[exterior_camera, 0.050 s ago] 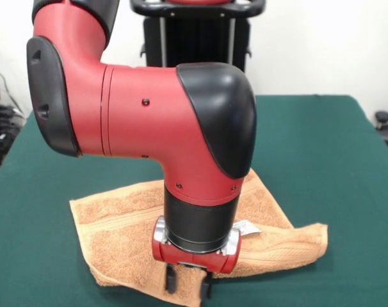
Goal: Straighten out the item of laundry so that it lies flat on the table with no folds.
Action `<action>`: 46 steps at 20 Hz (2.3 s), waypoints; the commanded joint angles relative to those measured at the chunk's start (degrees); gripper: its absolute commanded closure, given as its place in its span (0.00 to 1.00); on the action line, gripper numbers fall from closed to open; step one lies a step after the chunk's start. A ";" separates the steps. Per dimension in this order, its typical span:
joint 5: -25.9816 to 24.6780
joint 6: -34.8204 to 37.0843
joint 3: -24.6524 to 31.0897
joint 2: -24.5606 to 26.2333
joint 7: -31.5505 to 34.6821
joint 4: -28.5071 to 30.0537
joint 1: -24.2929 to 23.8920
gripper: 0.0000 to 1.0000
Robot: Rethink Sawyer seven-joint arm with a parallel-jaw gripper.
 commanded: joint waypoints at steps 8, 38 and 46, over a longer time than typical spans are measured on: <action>-1.60 -3.89 0.77 0.17 -8.27 0.74 1.65 1.00; -3.35 -5.18 2.32 5.72 -15.10 -10.01 0.19 1.00; -2.54 -7.40 0.61 3.42 -9.73 -4.84 0.28 0.00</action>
